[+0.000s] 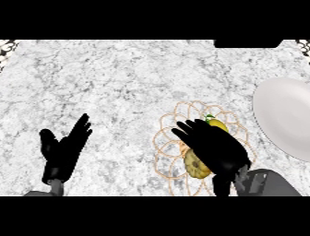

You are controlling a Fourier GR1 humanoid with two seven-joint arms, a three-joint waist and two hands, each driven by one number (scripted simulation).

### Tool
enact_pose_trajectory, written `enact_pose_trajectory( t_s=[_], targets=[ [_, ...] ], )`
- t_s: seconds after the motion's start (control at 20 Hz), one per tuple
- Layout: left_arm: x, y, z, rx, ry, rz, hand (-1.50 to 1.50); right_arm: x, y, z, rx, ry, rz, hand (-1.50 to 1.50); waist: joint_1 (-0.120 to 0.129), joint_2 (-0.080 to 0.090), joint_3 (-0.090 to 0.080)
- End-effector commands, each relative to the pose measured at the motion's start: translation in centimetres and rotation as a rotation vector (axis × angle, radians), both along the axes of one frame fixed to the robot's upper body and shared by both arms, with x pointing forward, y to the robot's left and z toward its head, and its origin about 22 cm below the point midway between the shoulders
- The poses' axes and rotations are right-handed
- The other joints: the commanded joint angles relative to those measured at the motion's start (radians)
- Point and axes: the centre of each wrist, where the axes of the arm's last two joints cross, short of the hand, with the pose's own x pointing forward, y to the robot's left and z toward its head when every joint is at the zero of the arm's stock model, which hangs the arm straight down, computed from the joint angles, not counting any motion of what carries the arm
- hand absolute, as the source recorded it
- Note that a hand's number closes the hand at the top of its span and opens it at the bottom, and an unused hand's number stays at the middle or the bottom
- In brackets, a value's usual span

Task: Pick the squash from the placemat and place it in the plate

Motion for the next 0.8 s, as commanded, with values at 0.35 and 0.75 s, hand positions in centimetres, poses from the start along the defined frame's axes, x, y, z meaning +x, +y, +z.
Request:
enact_pose_trajectory(
  t_s=[0.35,0.75],
  targets=[
    [-0.8,0.8,1.6,0.001,0.014,0.001,0.00,-0.8,1.5,-3.5,-0.114,-0.052,-0.039,-1.50,0.001,0.000,0.000],
    [-0.5,-0.3,-0.4,0.000,0.003,0.010,0.00,1.2,0.3,-4.9,-0.151,-0.013,-0.028,-1.50,-0.001,0.000,0.000]
  ],
)
